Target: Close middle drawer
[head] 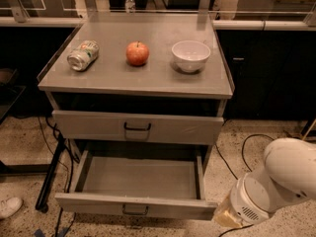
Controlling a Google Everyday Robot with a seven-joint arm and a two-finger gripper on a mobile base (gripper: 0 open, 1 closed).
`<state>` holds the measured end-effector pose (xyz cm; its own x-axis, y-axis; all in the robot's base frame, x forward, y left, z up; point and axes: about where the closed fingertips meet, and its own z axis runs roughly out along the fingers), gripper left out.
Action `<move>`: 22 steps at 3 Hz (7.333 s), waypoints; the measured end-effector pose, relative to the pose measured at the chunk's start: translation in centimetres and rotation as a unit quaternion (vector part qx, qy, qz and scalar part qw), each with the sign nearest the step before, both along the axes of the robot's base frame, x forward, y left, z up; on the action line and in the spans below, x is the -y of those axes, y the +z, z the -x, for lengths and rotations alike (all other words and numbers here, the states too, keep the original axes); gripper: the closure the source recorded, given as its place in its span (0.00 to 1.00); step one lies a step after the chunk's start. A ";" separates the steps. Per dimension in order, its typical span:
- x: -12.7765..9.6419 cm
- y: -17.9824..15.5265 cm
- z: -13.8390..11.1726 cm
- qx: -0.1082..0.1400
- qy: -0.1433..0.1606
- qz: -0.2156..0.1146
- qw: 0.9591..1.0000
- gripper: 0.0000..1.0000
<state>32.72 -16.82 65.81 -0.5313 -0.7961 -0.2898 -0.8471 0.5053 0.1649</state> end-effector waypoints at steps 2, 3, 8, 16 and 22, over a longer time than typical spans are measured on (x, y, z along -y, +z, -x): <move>-2.7 -12.1 -1.7 -0.038 -0.046 -0.022 0.998 1.00; -2.7 -12.1 -1.7 -0.038 -0.046 -0.022 0.998 1.00; -6.3 -22.8 -6.8 -0.040 -0.076 -0.061 0.994 1.00; -6.4 -22.5 -8.0 -0.031 -0.071 -0.063 0.995 0.09; -7.1 -21.9 -12.8 0.029 -0.063 -0.062 0.996 1.00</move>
Offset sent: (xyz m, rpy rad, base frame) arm 0.0254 0.0250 -0.1418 0.0406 0.0699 -0.1315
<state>45.54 -9.71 43.87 -0.6044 -0.6801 -0.4150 -0.7880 0.5870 0.1857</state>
